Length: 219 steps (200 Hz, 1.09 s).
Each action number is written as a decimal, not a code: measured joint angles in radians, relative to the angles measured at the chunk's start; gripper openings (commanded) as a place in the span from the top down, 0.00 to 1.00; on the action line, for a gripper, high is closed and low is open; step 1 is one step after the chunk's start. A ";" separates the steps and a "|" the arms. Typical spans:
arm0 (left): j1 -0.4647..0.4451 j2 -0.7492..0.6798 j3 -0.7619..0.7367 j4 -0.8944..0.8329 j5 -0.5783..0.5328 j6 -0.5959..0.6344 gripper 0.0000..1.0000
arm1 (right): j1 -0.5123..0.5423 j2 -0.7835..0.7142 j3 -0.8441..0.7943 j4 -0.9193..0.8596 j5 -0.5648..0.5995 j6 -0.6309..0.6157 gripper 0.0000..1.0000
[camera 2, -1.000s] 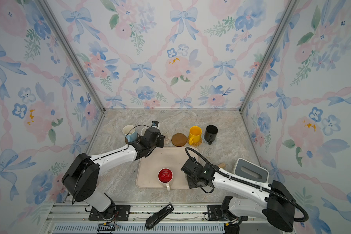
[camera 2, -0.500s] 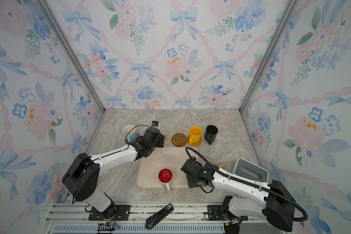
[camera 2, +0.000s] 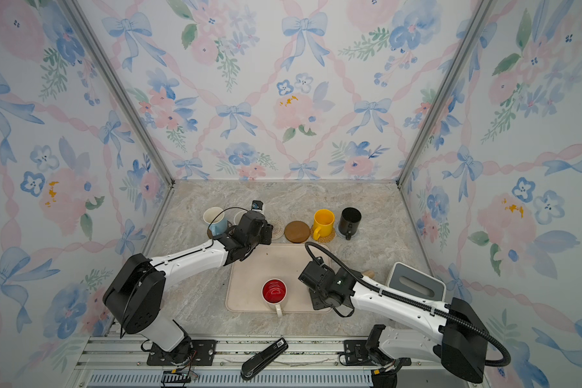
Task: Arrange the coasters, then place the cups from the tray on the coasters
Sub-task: 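Lower the right gripper onto the grey mug's rim and close, then lift the grey mug with the right gripper toward the wooden coaster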
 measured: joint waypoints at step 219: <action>0.026 0.000 -0.011 0.001 0.000 0.000 0.58 | -0.246 0.396 0.455 0.151 0.034 -0.357 1.00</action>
